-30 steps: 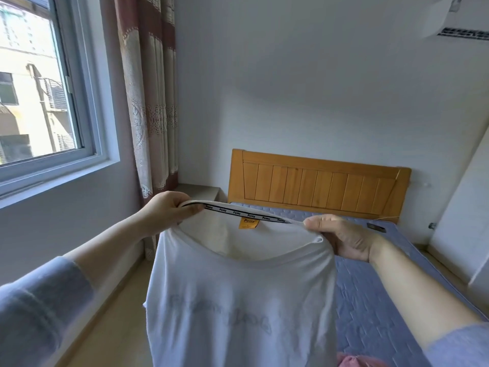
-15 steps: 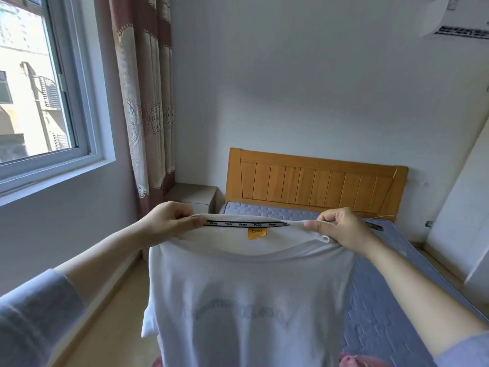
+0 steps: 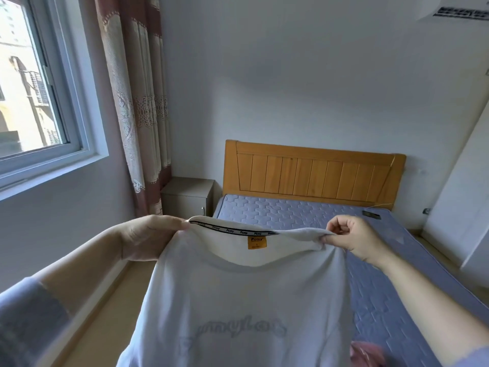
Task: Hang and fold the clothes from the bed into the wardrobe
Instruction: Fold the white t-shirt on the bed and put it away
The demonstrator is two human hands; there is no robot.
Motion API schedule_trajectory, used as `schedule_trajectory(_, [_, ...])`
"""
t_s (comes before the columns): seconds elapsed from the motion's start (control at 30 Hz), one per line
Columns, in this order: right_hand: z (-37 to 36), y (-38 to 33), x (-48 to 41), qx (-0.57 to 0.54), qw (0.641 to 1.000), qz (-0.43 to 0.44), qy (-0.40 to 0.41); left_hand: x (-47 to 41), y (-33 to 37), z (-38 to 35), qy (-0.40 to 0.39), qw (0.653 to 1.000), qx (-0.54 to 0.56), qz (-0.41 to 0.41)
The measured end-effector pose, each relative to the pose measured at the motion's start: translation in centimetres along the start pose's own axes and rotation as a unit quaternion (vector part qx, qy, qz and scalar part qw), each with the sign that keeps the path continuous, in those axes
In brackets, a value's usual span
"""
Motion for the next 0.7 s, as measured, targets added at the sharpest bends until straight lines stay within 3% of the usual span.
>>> schedule_trajectory(0.1, [0.3, 1.1, 0.5, -0.025, 0.999, 0.010, 0.043, -0.2, 0.1, -0.3, 0.005, 0.999, 0.032, -0.004])
schedule_trajectory(0.43, [1.5, 2.8, 1.4, -0.143, 0.989, -0.014, 0.023, -1.9, -0.6, -2.7, 0.216, 0.974, -0.059, -0.038])
schedule_trajectory(0.53, [2.0, 2.7, 1.6, -0.155, 0.986, -0.039, -0.051, -2.4, -1.2, -2.8, 0.322, 0.931, -0.156, -0.068])
schedule_trajectory(0.7, [2.4, 2.6, 2.9, -0.152, 0.984, -0.029, -0.085, -2.7, -3.2, -3.8, 0.489, 0.783, -0.356, -0.144])
Point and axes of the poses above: each hand's wrist, its own x-axis away from the middle knuckle, its own z-axis out of the back of the hand, y = z × x, the point moved 1 cm from there along -x, towards the middle knuckle, and after that the axes turned 10 degrees about z, right-handed, at the moved point
